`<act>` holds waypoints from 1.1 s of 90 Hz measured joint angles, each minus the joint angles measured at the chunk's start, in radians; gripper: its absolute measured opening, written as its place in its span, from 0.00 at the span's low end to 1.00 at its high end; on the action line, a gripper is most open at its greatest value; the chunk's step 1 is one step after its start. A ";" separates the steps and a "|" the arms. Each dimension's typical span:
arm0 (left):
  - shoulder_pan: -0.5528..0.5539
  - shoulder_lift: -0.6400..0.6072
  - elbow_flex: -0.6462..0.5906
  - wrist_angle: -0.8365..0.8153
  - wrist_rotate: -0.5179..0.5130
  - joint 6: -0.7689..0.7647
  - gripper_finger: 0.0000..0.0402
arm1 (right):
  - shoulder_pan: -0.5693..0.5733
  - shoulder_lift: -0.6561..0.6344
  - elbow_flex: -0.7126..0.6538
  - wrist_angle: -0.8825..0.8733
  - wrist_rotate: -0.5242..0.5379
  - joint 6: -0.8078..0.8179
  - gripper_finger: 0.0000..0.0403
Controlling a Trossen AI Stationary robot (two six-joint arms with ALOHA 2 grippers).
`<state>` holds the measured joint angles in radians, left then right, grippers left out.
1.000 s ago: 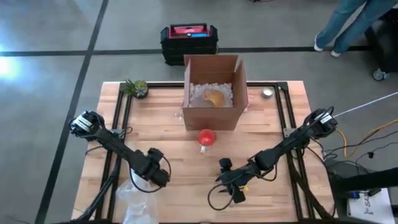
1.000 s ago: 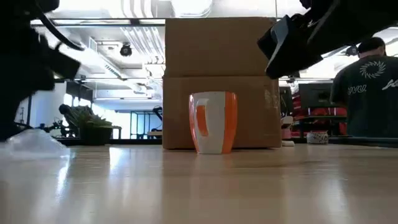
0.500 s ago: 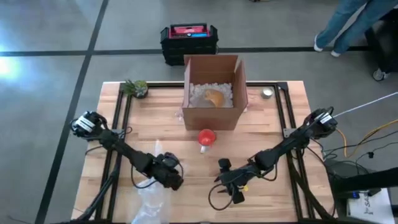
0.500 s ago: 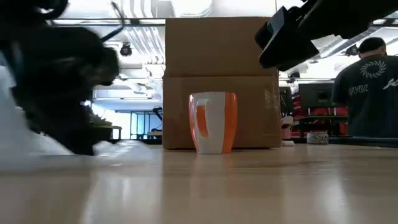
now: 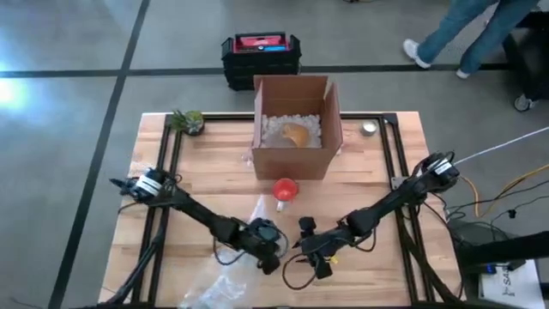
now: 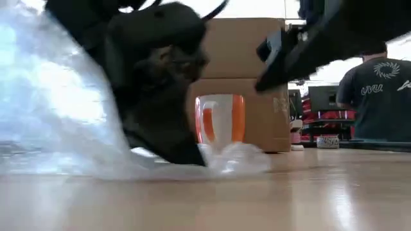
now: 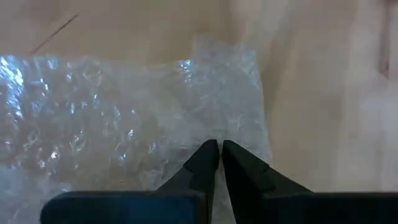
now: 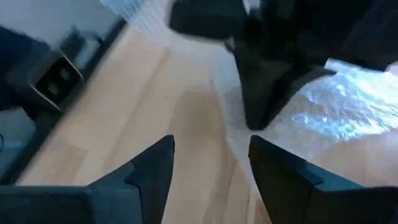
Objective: Wrap mug
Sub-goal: Prepare the transparent bubble wrap
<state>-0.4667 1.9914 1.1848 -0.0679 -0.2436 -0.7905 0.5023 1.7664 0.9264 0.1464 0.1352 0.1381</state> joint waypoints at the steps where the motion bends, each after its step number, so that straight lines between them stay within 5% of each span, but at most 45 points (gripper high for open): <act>1: 0.000 0.001 0.012 -0.010 0.000 0.009 0.05 | -0.001 0.006 0.000 0.002 0.000 -0.003 0.45; 32: -0.029 -0.028 0.335 -0.499 -0.023 0.060 0.05 | -0.012 0.136 0.057 -0.106 0.016 -0.035 0.25; 57: -0.194 -0.042 0.498 -0.946 -0.033 -0.253 0.05 | -0.003 0.081 0.088 -0.472 0.030 0.090 0.01; 99: -0.427 -0.036 0.323 -0.890 -0.062 -0.761 0.05 | 0.143 -0.002 0.081 -0.895 -0.071 0.499 0.00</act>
<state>-0.8938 1.9550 1.5078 -0.9578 -0.3054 -1.5517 0.6453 1.7646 1.0076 -0.7487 0.0645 0.6374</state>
